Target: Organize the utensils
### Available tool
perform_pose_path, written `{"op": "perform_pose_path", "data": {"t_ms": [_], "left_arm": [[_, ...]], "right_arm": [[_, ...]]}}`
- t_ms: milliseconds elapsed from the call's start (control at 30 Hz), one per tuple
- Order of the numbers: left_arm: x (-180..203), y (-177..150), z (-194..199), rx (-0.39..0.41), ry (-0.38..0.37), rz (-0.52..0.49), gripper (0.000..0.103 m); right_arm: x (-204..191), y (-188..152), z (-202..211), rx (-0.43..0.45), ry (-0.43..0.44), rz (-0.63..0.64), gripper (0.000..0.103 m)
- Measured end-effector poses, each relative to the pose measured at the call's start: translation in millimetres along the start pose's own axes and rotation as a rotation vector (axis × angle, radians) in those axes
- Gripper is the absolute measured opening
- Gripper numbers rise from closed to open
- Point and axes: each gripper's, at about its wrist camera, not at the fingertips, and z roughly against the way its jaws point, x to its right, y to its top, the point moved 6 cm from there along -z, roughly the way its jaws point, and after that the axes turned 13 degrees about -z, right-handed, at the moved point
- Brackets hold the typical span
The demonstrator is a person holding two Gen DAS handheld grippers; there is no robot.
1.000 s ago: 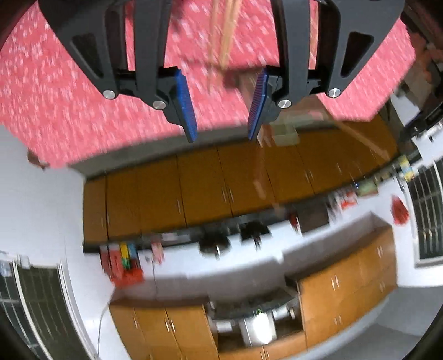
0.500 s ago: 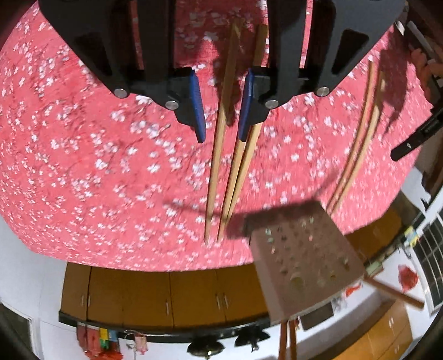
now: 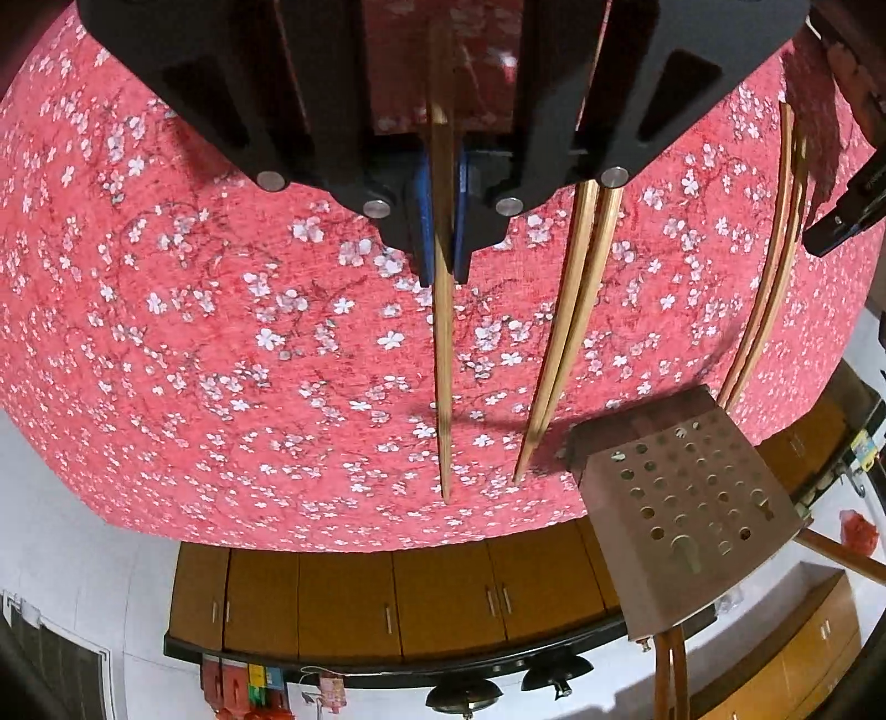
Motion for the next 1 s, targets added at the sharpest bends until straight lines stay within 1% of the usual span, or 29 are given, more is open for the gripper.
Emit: {"op": "perform_pose_path", "data": {"t_ms": [167, 300, 400, 467, 533, 567, 667, 767, 900, 1000], "left_arm": [[6, -2, -6, -0.018, 0.009, -0.027, 0.021], [10, -1, -11, -0.039, 0.037, -0.058, 0.021], [17, 2, -14, -0.041, 0.054, -0.082, 0.020], [17, 3, -16, -0.041, 0.070, -0.086, 0.013], [14, 4, -17, -0.041, 0.088, -0.088, 0.009], [11, 5, -18, -0.041, 0.090, -0.086, 0.009], [-4, 9, -20, -0.044, 0.129, -0.086, 0.008], [-29, 14, -23, -0.040, 0.162, -0.048, 0.008], [-51, 17, -23, -0.031, 0.156, 0.006, 0.008], [-54, 16, -22, -0.029, 0.151, 0.015, 0.008]], "right_arm": [[3, -1, 3, 0.000, 0.002, 0.000, 0.008], [2, -1, 3, 0.002, -0.004, 0.005, 0.008], [-2, -4, 3, -0.002, 0.001, 0.022, 0.008], [-5, -6, 4, -0.004, 0.006, 0.032, 0.008], [-6, -7, 4, -0.001, 0.006, 0.041, 0.008], [-7, -7, 4, 0.002, 0.005, 0.049, 0.008], [-7, -4, 2, 0.005, 0.006, 0.051, 0.008], [-4, 5, -4, 0.017, -0.006, 0.041, 0.008], [-2, 15, -11, 0.034, -0.023, 0.037, 0.008], [-1, 17, -13, 0.033, -0.019, 0.023, 0.008]]}}
